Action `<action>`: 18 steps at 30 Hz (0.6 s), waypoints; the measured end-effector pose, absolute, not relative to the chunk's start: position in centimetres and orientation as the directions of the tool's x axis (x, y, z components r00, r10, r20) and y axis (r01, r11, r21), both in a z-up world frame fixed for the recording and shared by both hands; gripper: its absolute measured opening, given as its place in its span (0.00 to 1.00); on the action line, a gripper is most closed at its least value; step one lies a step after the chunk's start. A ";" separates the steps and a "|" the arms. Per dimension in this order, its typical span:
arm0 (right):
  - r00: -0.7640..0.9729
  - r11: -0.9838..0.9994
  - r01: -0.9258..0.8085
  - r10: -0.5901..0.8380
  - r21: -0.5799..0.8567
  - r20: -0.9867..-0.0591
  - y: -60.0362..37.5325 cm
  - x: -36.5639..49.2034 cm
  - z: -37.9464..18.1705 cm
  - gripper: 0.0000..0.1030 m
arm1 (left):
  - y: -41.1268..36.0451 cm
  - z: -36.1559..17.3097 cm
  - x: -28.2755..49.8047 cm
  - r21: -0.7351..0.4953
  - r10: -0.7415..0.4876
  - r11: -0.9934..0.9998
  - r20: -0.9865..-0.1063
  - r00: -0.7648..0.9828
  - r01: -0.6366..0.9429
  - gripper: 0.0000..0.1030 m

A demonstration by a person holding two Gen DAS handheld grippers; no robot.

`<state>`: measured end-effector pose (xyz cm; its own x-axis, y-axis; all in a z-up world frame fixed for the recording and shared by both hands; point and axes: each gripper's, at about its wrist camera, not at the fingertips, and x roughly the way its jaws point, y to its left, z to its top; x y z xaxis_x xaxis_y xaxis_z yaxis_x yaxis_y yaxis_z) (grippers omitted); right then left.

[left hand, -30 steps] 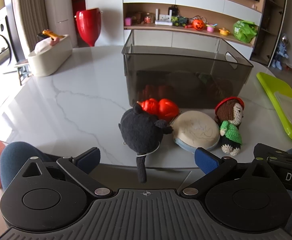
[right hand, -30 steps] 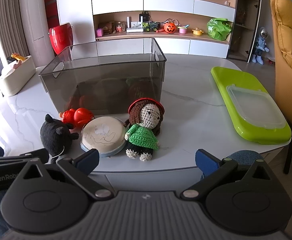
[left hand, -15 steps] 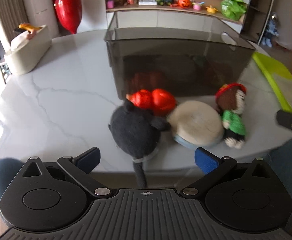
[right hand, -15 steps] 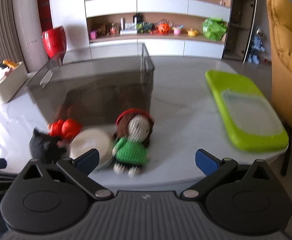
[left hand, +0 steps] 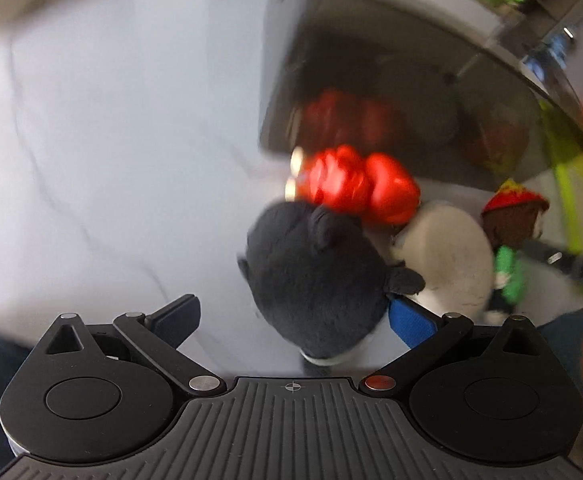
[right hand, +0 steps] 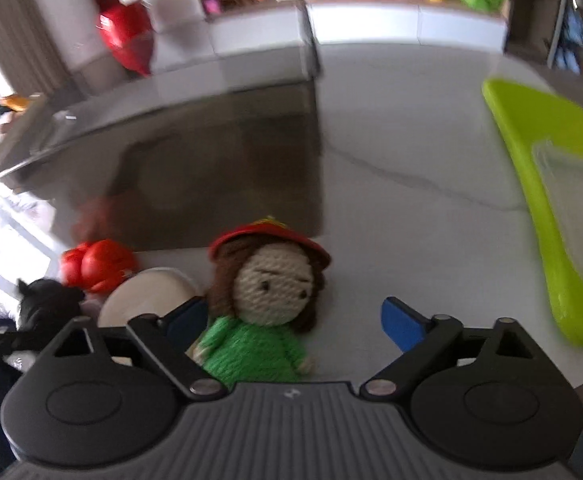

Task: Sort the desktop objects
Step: 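Grasp the crocheted doll in the red hat with the right gripper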

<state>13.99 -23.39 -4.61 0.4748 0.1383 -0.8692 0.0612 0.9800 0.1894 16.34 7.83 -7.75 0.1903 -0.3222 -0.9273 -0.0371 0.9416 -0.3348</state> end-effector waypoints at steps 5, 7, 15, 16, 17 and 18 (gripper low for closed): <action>0.318 0.966 0.123 0.179 0.228 -0.931 -23.4 17.1 -5.8 0.91 | 8.9 -5.7 18.7 -0.355 -0.344 0.928 -0.933 0.109 -0.111 1.00; 0.294 0.969 0.135 0.160 0.207 -0.942 -22.9 17.8 -5.8 0.91 | 8.6 -3.6 19.2 -0.328 -0.315 0.942 -0.938 0.144 -0.072 1.00; 0.258 0.994 0.074 0.057 0.078 -0.965 -20.8 20.2 -7.1 0.89 | 7.9 2.1 20.9 -0.244 -0.243 0.969 -0.923 0.298 0.036 1.00; 0.249 0.994 0.066 0.063 0.082 -0.966 -20.8 20.4 -7.4 0.83 | 7.9 2.1 21.0 -0.239 -0.240 0.970 -0.924 0.299 0.038 1.00; 0.240 0.995 0.058 0.069 0.086 -0.968 -20.7 20.6 -7.7 0.71 | 7.9 2.0 21.2 -0.243 -0.244 0.969 -0.925 0.292 0.039 1.00; 0.238 0.995 0.052 0.068 0.083 -0.969 -20.7 20.6 -7.8 0.70 | 7.9 1.6 21.3 -0.252 -0.252 0.967 -0.926 0.281 0.037 1.00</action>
<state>20.56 -20.71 -7.81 0.2380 0.0683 -0.9689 0.0522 0.9952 0.0829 21.34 7.85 1.61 0.2809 -0.2523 -0.9260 0.0366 0.9669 -0.2523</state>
